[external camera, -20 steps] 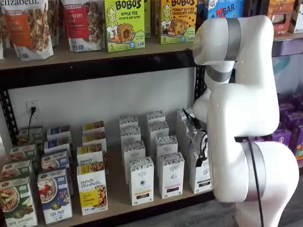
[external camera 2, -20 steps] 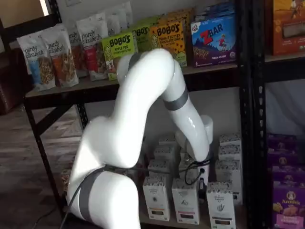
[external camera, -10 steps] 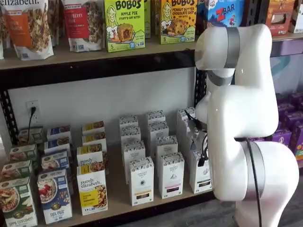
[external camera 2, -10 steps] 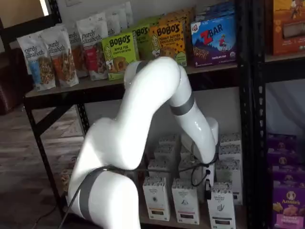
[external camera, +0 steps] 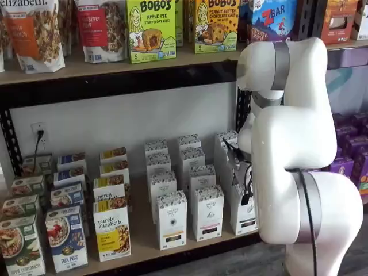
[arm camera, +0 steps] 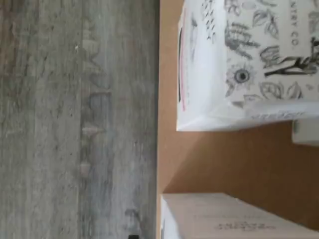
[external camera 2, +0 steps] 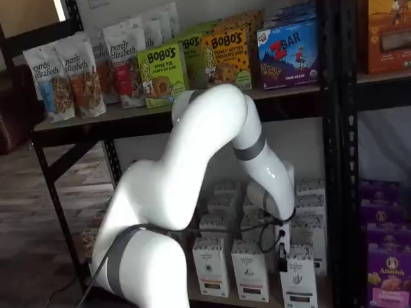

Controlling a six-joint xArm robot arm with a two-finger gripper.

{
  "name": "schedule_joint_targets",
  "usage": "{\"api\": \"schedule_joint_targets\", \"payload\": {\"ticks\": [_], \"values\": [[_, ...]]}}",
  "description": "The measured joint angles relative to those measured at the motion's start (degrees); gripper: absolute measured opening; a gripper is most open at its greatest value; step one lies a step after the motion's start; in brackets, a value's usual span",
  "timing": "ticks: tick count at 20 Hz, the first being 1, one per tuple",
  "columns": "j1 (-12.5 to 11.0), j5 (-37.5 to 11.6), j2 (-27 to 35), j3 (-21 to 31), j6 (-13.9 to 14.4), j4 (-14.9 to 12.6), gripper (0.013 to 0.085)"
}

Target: Pick up the white box with a green strip in the middle, on the bottom shelf, the sixth box from the left

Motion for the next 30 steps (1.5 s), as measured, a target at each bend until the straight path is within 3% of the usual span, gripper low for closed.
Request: {"api": "schedule_joint_targets", "payload": {"ticks": [1, 7, 15, 18, 20, 24, 30], "values": [[-0.1, 0.7, 0.3, -0.5, 2.3, -2.6, 0.0850], [-0.3, 2.0, 1.7, -2.4, 9.1, -10.3, 0.0850], [-0.2, 4.8, 3.1, -4.9, 14.0, -15.6, 0.0850], [-0.3, 5.5, 3.2, -5.2, 13.2, -14.7, 0.0810], [-0.4, 5.5, 3.1, -5.1, 12.5, -14.1, 0.0730], [-0.5, 5.4, 2.7, -4.8, 11.0, -12.5, 0.0650], [-0.5, 4.7, 2.3, -4.0, 9.5, -10.9, 0.0650]]}}
